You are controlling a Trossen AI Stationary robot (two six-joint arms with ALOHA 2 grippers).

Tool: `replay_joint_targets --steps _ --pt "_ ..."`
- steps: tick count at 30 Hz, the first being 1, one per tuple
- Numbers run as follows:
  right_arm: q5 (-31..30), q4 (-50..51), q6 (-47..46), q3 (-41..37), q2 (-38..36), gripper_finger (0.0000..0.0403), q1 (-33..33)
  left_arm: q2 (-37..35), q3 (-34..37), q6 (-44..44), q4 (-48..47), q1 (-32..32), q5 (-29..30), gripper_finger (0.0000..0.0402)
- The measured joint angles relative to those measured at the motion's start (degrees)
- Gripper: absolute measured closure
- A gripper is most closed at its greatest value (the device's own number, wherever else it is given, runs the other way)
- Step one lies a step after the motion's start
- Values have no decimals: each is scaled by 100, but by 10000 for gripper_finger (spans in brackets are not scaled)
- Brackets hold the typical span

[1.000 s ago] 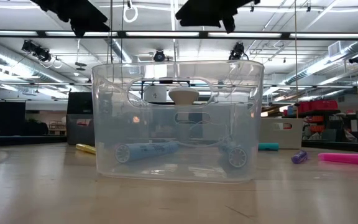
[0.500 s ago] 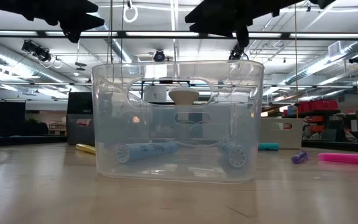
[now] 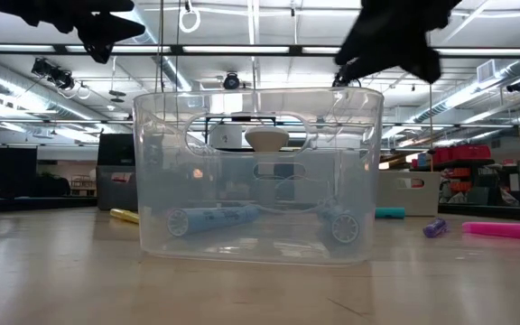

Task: Pick & Place Markers
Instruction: Put the bottom yellow marker into the black bin

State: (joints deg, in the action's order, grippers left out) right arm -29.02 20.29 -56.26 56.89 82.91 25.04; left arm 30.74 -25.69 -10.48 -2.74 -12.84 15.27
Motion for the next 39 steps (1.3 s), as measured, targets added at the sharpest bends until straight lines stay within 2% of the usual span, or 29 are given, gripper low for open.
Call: replay_joint_targets --steps 6,14,31,39 --pt "760 1554 -1509 562 9 295 278 0 0 -94 -2 -2 -2 204" --pt "1790 2874 -3103 907 11 295 774 0 0 -245 -2 -2 -2 204" --pt "2401 4146 -5922 1260 13 295 2612 0 0 -365 -2 2 -50 204" --pt "2885 4479 -6776 1287 13 295 3063 0 0 -390 -3 2 -52 204"
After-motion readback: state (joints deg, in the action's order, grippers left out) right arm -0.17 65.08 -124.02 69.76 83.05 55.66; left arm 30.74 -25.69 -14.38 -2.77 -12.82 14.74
